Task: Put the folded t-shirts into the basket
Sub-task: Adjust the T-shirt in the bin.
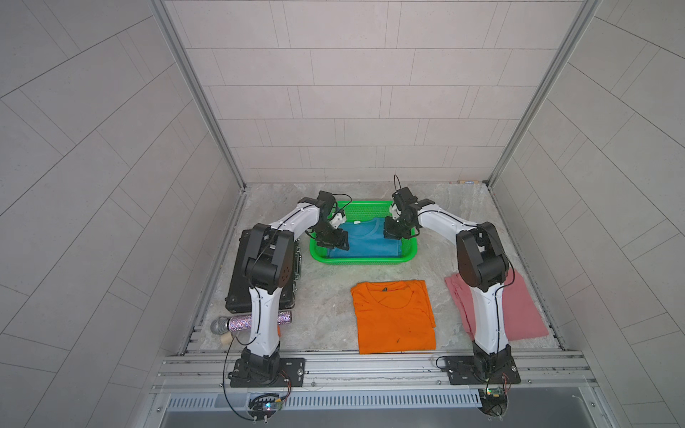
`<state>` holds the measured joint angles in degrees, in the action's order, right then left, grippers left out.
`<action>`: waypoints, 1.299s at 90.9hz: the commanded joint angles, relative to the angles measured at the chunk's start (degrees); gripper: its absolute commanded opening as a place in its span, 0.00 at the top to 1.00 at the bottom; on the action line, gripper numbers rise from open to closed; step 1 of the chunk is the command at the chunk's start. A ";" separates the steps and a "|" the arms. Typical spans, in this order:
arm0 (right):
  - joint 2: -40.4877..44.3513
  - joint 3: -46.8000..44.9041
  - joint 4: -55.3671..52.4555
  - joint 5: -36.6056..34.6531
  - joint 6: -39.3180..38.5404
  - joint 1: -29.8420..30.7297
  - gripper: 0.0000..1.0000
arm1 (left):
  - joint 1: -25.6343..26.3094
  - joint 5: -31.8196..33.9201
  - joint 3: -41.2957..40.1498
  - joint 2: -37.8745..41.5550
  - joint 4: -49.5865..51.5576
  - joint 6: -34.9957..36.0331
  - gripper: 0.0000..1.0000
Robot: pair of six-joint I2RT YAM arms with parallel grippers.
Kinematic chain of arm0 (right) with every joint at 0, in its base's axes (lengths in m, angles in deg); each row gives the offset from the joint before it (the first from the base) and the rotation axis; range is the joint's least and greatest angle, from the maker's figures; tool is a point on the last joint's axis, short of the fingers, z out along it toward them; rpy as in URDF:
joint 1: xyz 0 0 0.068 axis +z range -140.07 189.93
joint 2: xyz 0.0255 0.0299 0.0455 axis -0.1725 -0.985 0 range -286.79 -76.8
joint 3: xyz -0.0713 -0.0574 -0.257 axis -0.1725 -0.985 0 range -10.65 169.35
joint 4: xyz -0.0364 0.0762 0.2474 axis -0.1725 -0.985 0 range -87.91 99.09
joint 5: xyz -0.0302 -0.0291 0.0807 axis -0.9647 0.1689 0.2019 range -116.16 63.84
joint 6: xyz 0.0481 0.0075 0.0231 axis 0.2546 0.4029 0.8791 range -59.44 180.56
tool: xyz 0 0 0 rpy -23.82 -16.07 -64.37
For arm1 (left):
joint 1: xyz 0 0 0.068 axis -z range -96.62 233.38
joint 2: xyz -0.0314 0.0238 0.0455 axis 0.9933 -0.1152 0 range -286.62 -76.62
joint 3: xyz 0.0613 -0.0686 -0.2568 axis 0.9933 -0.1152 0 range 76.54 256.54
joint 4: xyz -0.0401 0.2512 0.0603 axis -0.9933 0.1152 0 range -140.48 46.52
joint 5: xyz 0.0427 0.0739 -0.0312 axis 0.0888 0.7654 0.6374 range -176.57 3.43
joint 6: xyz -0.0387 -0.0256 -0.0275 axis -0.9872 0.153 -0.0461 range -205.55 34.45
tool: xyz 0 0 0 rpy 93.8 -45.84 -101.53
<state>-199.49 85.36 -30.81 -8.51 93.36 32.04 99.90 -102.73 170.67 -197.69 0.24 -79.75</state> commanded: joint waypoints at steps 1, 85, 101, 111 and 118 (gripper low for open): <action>2.88 2.07 -0.83 -0.50 -0.38 -0.29 0.94 | -0.20 -1.61 3.05 0.77 2.54 0.88 0.32; -3.92 7.01 2.91 -4.95 -0.41 0.16 0.95 | -1.22 3.75 6.97 -4.77 -3.76 -3.18 0.33; -5.20 6.27 4.22 -8.54 -0.42 0.10 0.99 | -0.90 5.73 6.69 -6.12 -5.73 -3.35 0.33; -5.51 5.36 5.84 -10.65 -0.32 0.02 1.00 | -0.86 6.50 6.45 -6.85 -7.19 -3.41 0.33; -5.28 3.96 7.53 -12.95 -0.13 -0.02 1.00 | -0.78 6.94 6.28 -6.96 -8.13 -3.13 0.33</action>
<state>-203.99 91.30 -26.04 -16.72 93.08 32.04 99.15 -97.09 177.92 -203.38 -5.99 -82.79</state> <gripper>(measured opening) 0.043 0.671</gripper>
